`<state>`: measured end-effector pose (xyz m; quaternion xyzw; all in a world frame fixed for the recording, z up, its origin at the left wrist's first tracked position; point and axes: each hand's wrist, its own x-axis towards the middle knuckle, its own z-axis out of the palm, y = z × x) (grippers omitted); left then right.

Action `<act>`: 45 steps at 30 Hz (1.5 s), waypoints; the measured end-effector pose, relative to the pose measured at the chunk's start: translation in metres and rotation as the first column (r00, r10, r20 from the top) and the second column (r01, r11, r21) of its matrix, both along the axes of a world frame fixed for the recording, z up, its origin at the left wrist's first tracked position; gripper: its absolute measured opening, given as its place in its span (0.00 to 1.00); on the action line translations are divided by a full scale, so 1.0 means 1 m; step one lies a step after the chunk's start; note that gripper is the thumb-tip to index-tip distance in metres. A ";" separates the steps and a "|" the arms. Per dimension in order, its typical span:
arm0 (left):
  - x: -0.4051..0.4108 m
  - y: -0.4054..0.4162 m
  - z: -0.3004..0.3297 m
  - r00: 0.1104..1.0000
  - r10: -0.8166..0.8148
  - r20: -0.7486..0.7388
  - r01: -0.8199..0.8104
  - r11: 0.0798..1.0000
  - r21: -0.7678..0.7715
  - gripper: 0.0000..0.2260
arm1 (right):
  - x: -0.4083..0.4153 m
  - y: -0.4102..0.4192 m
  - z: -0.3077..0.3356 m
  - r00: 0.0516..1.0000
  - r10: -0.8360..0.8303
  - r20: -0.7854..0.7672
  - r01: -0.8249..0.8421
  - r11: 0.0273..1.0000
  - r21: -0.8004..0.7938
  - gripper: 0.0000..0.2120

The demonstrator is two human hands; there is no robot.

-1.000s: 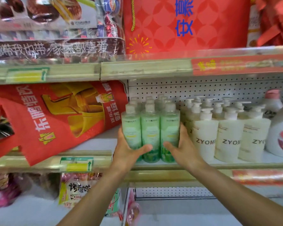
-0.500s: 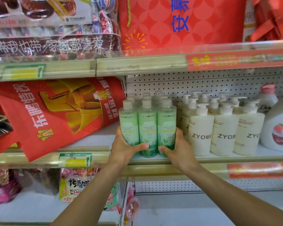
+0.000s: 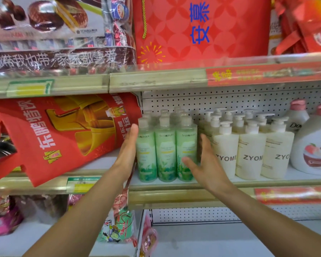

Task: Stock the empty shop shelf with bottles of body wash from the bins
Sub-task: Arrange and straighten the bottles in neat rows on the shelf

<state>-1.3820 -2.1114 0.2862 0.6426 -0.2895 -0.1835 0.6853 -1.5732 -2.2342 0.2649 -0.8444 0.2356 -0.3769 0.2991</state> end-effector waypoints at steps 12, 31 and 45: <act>-0.007 -0.020 0.009 0.902 -0.109 -0.418 0.044 0.986 -0.161 0.40 | -0.019 -0.020 0.110 0.888 -0.283 -0.362 -0.022 0.761 -0.649 0.31; -0.027 -0.013 0.005 0.969 -0.047 -0.243 0.013 0.990 -0.140 0.35 | -0.004 -0.039 0.105 0.894 0.044 -0.446 -0.221 0.909 -0.353 0.40; -0.042 -0.019 -0.036 0.869 0.240 0.434 -0.239 0.969 -0.056 0.61 | 0.004 -0.022 0.068 0.936 -0.079 -0.342 -0.102 0.872 -0.479 0.49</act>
